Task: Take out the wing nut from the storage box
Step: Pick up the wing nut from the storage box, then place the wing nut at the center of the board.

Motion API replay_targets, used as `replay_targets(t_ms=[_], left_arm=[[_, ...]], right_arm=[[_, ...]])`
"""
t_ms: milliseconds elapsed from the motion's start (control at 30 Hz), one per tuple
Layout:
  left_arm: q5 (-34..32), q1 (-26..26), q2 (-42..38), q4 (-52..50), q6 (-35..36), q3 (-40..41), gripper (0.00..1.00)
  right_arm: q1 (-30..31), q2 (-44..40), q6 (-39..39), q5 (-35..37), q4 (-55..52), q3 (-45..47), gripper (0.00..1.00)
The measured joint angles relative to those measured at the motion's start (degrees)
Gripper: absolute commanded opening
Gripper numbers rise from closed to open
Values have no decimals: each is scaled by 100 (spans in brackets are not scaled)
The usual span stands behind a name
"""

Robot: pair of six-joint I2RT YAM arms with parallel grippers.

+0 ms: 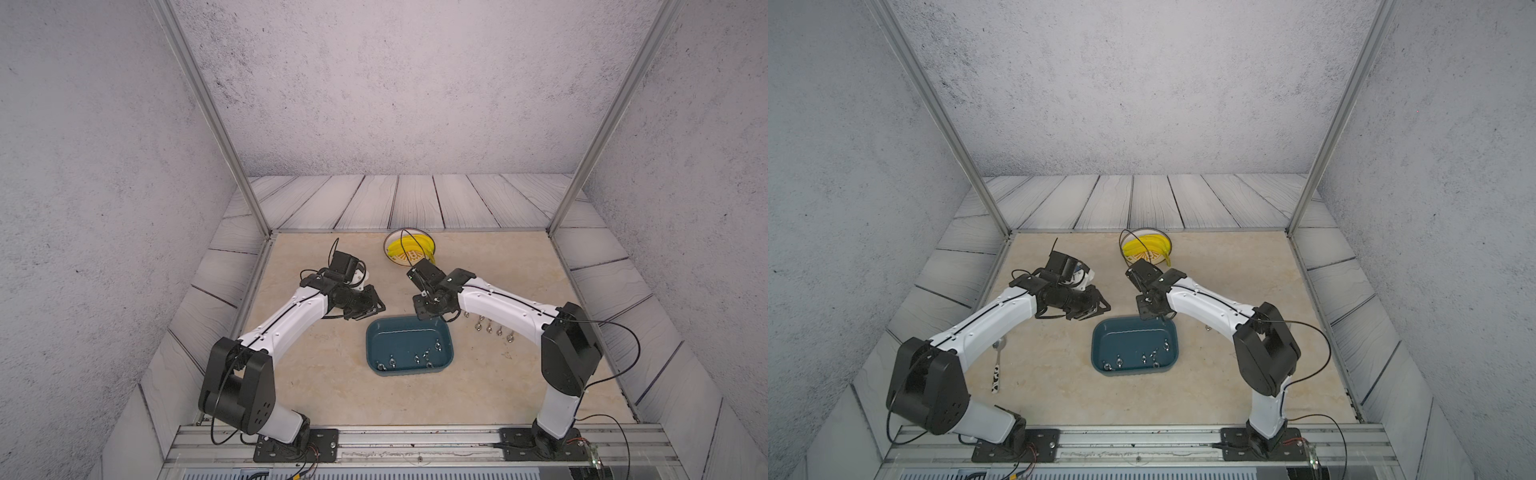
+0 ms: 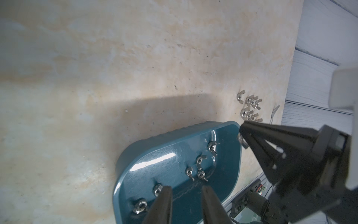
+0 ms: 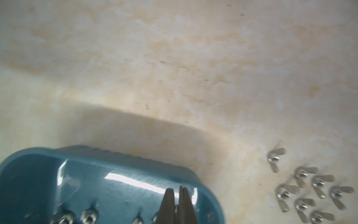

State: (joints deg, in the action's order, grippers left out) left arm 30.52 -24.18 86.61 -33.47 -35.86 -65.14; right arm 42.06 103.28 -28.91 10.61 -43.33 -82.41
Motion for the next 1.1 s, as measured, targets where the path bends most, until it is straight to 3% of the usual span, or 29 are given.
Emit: replay_targets(t_ms=[333,433,600,1100], left_arm=[[535,-968,1158,-153,540,-1526,34],[647,-1228,1408,-256,667,-1840,34],[739,-1482,1596,-407,807,-2090,34],[748,-1488,1598,-713,1021,-2065,34]], right_arm=[[-2579,-496,-149,321,22,1023,0],[-3097,-507,-262,358,33,1200,0],[-3373,-503,-439,426,46,1414,0],[-3471,-72,-566,442,479,1928,0]])
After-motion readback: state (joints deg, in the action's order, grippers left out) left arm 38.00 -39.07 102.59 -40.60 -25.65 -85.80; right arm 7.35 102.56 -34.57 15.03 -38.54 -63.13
